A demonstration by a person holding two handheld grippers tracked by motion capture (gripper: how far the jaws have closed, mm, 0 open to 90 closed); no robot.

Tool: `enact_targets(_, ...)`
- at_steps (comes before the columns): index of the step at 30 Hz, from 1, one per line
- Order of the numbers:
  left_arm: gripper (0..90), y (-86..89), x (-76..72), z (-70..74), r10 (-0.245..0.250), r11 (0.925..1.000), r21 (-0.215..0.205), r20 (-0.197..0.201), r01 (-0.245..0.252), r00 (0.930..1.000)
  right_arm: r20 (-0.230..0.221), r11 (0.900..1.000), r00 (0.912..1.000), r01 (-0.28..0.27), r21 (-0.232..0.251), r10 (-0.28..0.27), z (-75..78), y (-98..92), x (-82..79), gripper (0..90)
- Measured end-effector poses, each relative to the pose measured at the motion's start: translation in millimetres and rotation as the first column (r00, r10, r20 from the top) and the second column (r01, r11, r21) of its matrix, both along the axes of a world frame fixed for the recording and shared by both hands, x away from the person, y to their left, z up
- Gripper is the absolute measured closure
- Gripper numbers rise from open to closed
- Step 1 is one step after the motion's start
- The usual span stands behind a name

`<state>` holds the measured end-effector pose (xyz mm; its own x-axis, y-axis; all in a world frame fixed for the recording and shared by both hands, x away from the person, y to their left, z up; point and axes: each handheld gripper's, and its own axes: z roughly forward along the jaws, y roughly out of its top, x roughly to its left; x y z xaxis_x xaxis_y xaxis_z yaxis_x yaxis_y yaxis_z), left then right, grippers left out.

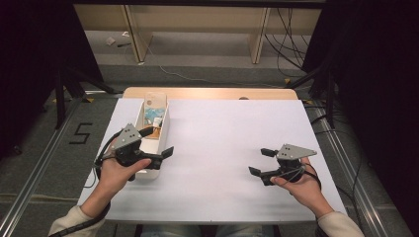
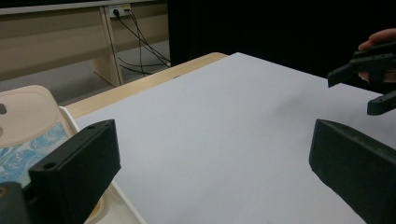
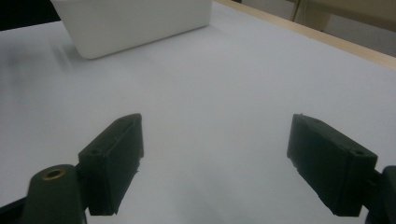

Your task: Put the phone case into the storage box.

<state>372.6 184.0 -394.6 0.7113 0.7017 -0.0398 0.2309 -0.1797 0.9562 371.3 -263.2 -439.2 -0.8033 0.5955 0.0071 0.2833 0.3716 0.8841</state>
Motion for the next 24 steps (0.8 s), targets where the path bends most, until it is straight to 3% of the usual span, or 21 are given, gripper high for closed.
enact_targets(7, 1.3, 3.2, -2.7, -6.2, -0.002, 0.9998, 0.021, -0.005, 0.002, 1.0, 0.002, 1.0, 1.0, 0.001, 0.004, -0.001, 0.3, -0.5, -0.3, 19.5)
enact_targets(24, 0.0, 9.4, -10.5, -16.6, -0.019, 0.9994, 0.03, -0.004, 0.019, 0.9998, 0.002, 1.0, 1.0, 0.0, 0.001, 0.0, -0.1, -0.7, -0.1, 19.6)
